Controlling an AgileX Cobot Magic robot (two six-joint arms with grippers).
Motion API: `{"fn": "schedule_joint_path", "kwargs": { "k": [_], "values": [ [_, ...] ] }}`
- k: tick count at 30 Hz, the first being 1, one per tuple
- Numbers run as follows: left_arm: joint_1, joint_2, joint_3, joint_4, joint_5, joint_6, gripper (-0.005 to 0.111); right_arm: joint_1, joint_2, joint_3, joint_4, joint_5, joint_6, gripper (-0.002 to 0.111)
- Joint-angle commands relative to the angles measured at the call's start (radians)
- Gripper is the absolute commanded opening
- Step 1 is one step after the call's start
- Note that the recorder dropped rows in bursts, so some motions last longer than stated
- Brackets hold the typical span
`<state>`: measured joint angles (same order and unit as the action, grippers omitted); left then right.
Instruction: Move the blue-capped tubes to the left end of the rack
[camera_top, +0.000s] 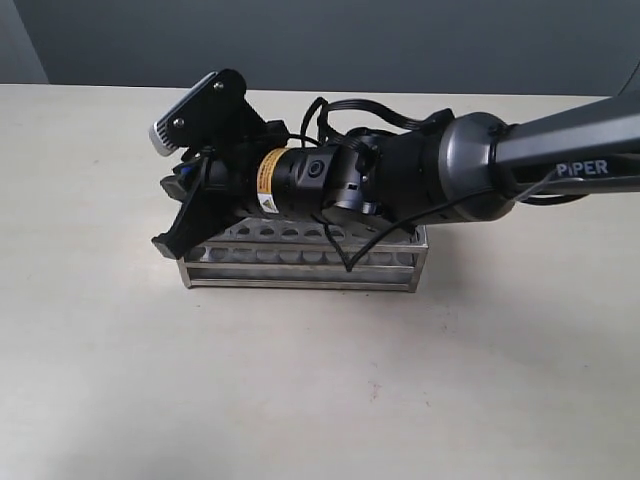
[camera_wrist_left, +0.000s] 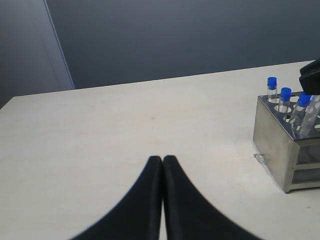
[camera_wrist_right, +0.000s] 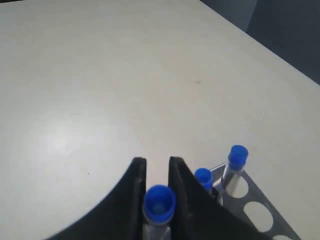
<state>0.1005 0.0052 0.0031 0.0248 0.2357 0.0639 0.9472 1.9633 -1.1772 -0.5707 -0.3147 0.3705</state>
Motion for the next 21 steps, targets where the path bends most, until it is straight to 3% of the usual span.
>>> {"fn": "schedule_joint_path", "kwargs": {
  "k": [1, 8, 11, 15, 21],
  "values": [
    [-0.004, -0.005, -0.003, -0.001, -0.003, 0.000, 0.001, -0.009, 0.011, 0.006, -0.006, 0.027, -0.013, 0.000],
    [-0.004, -0.005, -0.003, -0.001, -0.003, 0.000, 0.001, -0.009, 0.056, 0.006, -0.006, -0.048, -0.001, 0.001],
    [-0.004, -0.005, -0.003, -0.001, -0.003, 0.000, 0.001, -0.009, 0.067, 0.006, -0.006, -0.077, -0.001, 0.010],
    [-0.004, -0.005, -0.003, -0.001, -0.003, 0.000, 0.001, -0.009, 0.071, 0.006, -0.006, -0.073, -0.001, 0.030],
    [-0.004, -0.005, -0.003, -0.001, -0.003, 0.000, 0.001, -0.009, 0.063, 0.006, -0.006, -0.077, 0.000, 0.034]
  ]
}}
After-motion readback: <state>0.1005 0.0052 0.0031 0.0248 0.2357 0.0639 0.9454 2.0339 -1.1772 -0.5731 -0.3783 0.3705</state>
